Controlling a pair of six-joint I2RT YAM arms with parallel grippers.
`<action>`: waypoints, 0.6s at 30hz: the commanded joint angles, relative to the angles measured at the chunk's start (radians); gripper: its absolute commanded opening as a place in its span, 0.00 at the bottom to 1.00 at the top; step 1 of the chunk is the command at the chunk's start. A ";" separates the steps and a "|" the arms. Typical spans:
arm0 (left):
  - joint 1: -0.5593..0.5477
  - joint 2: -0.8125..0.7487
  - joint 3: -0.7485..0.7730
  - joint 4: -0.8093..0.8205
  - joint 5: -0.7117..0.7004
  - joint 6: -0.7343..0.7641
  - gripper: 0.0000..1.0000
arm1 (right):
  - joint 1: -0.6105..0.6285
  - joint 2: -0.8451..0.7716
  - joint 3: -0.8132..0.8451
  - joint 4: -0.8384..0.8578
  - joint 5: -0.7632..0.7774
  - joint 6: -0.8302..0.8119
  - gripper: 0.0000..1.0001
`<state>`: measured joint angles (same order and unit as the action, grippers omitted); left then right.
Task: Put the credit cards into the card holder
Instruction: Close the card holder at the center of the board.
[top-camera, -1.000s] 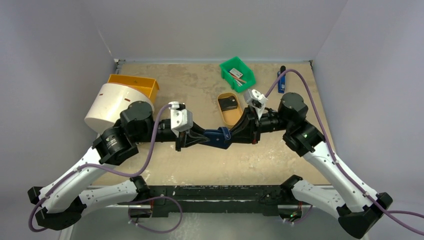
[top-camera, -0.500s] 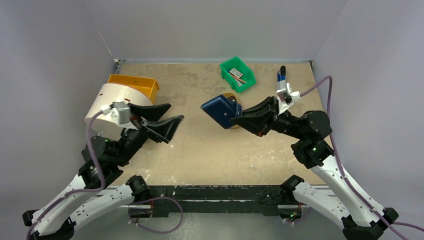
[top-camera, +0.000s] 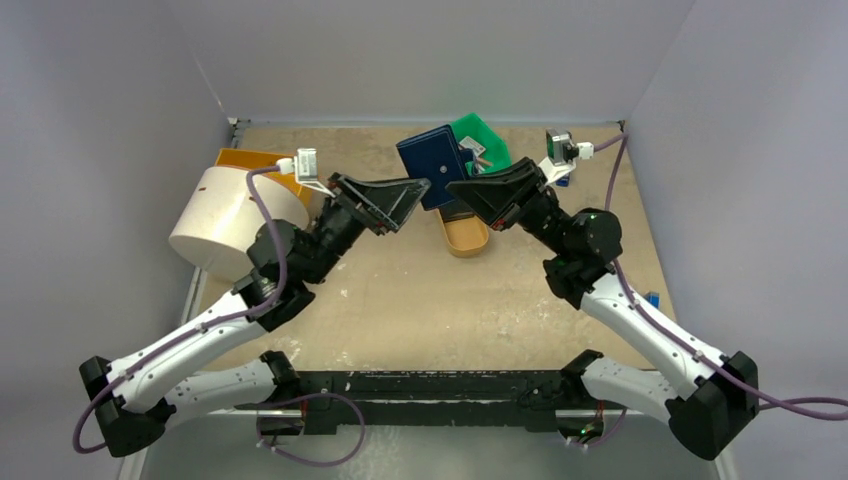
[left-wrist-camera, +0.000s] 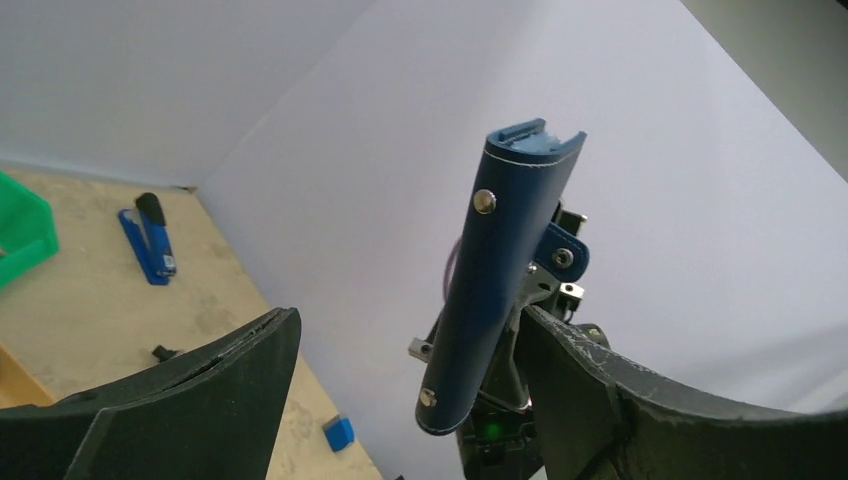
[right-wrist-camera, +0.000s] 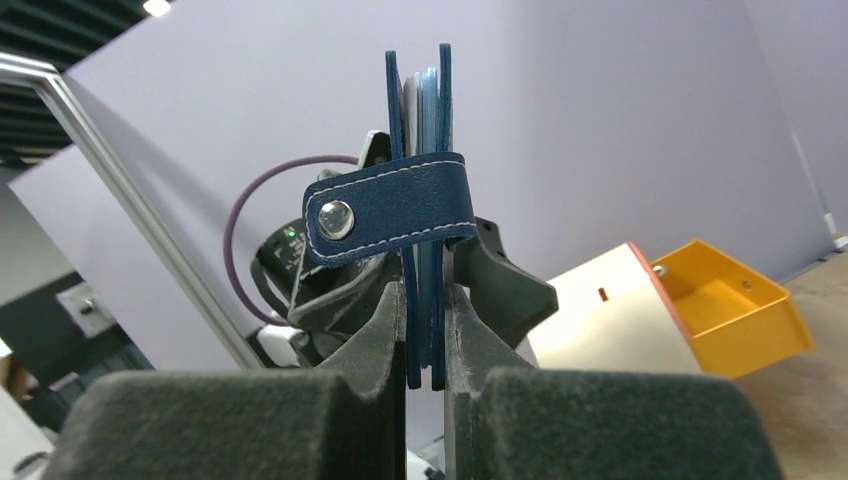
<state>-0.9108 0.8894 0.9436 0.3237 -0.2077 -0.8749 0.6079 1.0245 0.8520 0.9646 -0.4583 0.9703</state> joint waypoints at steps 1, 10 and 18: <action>0.000 0.035 0.015 0.246 0.132 -0.065 0.80 | -0.002 -0.003 -0.029 0.258 0.064 0.164 0.00; 0.000 0.050 -0.046 0.379 0.138 -0.070 0.73 | -0.002 -0.022 -0.115 0.325 0.120 0.253 0.00; 0.000 0.111 0.016 0.341 0.261 -0.048 0.64 | -0.002 0.010 -0.111 0.349 0.103 0.327 0.00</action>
<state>-0.9108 0.9745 0.9031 0.6460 -0.0437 -0.9321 0.6079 1.0401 0.7193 1.2125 -0.3786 1.2427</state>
